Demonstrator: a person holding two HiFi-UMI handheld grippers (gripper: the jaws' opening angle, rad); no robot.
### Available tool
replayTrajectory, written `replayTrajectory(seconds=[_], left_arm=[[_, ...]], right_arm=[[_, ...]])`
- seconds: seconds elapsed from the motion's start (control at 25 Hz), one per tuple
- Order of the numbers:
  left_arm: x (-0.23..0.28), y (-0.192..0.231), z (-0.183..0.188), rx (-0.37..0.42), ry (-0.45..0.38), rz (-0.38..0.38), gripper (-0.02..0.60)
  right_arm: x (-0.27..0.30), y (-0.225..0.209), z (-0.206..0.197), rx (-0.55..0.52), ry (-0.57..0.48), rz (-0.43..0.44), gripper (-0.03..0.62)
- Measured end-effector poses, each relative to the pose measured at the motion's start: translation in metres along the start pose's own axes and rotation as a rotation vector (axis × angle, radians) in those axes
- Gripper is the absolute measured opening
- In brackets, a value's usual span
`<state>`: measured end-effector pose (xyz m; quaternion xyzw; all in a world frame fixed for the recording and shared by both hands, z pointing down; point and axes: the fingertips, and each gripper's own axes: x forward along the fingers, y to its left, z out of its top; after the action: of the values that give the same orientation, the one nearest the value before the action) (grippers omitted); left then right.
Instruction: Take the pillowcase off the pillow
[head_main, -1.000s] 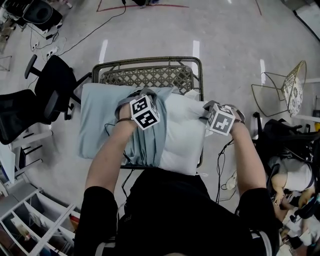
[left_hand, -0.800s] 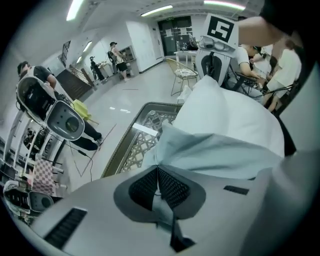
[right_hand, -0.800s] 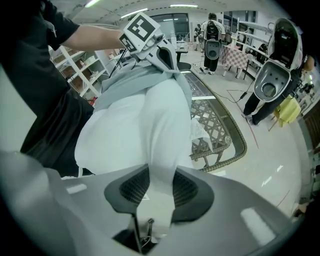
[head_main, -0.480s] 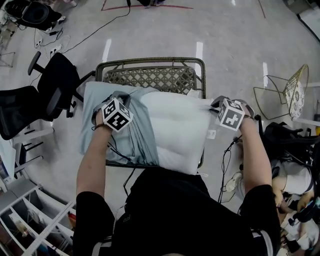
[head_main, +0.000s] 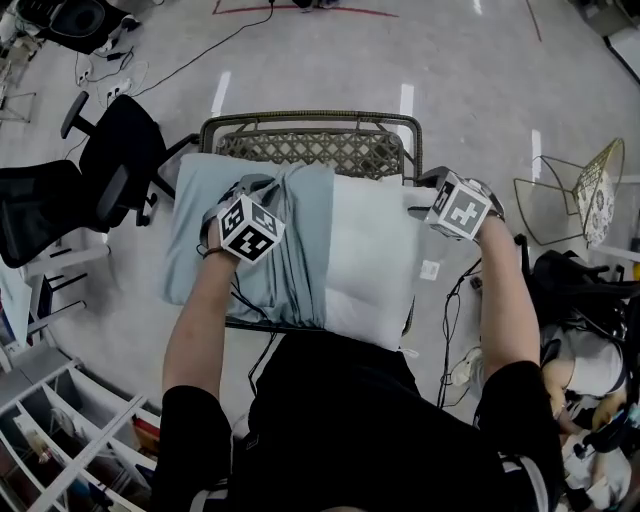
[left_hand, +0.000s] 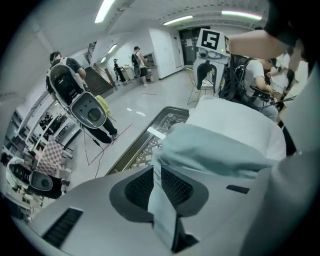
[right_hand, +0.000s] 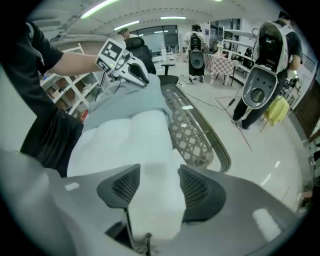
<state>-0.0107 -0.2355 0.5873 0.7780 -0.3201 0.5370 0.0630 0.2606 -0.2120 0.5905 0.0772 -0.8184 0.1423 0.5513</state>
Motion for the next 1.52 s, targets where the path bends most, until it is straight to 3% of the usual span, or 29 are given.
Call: replayTrajectory(seconds=[0.16,0.28,0.4,0.52,0.56,0.64,0.72,0.8,0.92,1.04,1.16,1.32,1.4,1.52], left_arm=[[-0.003,0.017,-0.012,-0.076,-0.013,0.008,0.054],[0.011,0.029,-0.026,-0.052,0.021,-0.001,0.06],[0.032,0.036,-0.036,-0.021,0.056,-0.044,0.14],[0.048,0.039,-0.042,-0.002,0.069,-0.114,0.186],[0.051,0.039,-0.043,-0.001,0.071,-0.14,0.186],[0.053,0.04,-0.043,0.035,0.081,-0.167,0.155],[0.05,0.043,-0.046,0.119,0.099,-0.148,0.011],[0.044,0.046,-0.053,0.167,0.115,-0.132,0.008],[0.028,0.062,-0.067,0.176,0.132,-0.103,0.006],[0.011,0.078,-0.079,0.15,0.129,-0.092,0.005],[-0.004,0.091,-0.089,0.159,0.134,-0.06,0.005],[-0.021,0.114,-0.104,0.11,0.129,-0.013,0.006],[-0.023,0.117,-0.107,0.08,0.117,0.016,0.006],[-0.02,0.103,-0.089,0.091,0.092,0.072,0.008]], right_arm=[[0.043,0.025,0.045,-0.083,-0.011,0.042,0.363],[0.079,0.03,0.062,-0.13,0.048,0.041,0.402],[0.102,0.025,0.057,-0.099,0.163,0.056,0.47],[0.127,0.033,0.046,-0.019,0.201,0.16,0.474],[0.132,0.037,0.045,-0.008,0.189,0.196,0.471],[0.127,0.042,0.044,-0.016,0.17,0.234,0.399],[0.114,0.046,0.046,-0.018,0.145,0.263,0.294],[0.099,0.05,0.048,0.016,0.113,0.31,0.223],[0.081,0.05,0.045,0.064,0.137,0.336,0.207],[0.072,0.042,0.049,0.036,0.155,0.318,0.201],[0.059,0.027,0.063,0.013,0.125,0.29,0.195],[0.044,0.009,0.08,-0.016,0.092,0.244,0.192],[0.048,0.001,0.082,-0.032,0.092,0.179,0.202],[0.061,-0.011,0.081,-0.052,0.136,0.014,0.253]])
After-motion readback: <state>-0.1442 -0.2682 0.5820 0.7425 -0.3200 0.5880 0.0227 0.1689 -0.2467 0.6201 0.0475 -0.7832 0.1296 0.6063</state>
